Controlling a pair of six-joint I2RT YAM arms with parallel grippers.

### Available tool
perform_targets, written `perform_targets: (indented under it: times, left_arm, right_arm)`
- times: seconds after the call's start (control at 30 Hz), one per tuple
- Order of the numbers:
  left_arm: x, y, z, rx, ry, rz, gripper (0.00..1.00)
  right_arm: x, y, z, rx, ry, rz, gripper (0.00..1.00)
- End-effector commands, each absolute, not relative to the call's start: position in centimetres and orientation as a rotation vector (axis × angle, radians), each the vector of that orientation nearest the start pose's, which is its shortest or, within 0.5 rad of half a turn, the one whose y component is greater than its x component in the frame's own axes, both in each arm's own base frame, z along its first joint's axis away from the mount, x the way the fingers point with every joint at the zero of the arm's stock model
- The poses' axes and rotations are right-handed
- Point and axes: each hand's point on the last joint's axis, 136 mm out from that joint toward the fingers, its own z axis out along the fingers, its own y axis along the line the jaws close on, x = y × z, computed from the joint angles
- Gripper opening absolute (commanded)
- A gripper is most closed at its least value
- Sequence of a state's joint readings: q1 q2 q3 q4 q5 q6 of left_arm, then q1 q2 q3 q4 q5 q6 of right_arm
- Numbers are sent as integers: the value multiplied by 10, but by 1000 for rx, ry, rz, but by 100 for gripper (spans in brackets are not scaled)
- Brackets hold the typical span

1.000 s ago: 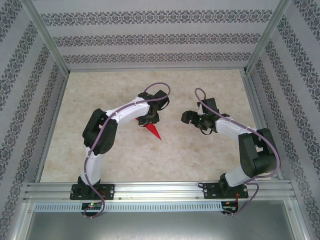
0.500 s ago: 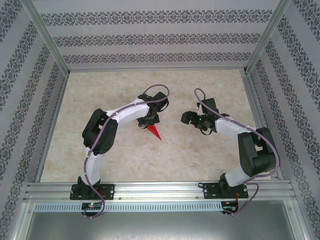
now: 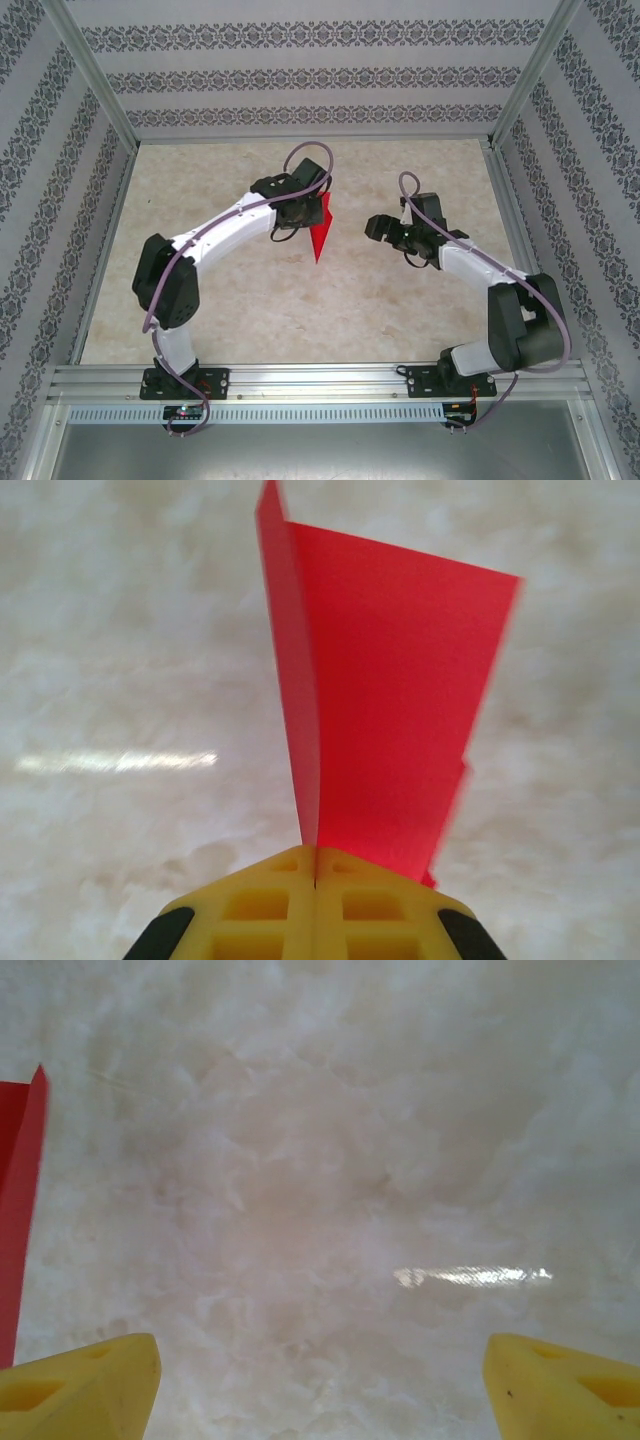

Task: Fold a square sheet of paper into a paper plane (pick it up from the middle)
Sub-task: Turn over a paper plane at the center of the table.

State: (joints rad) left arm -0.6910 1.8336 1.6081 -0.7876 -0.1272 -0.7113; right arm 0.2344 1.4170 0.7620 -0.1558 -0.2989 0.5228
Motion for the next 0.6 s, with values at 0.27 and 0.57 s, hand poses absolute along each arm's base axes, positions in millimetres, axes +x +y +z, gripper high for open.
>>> perform_targets:
  times: [0.27,0.57]
  left_arm:
    - [397,-329,134,14,2476,-958,0]
    - [387,-312,82,-113,2502,-1089,0]
  right_arm:
    - [342,171,138,143,2398,758,73]
    - [341,236,120,26,2483,794,40]
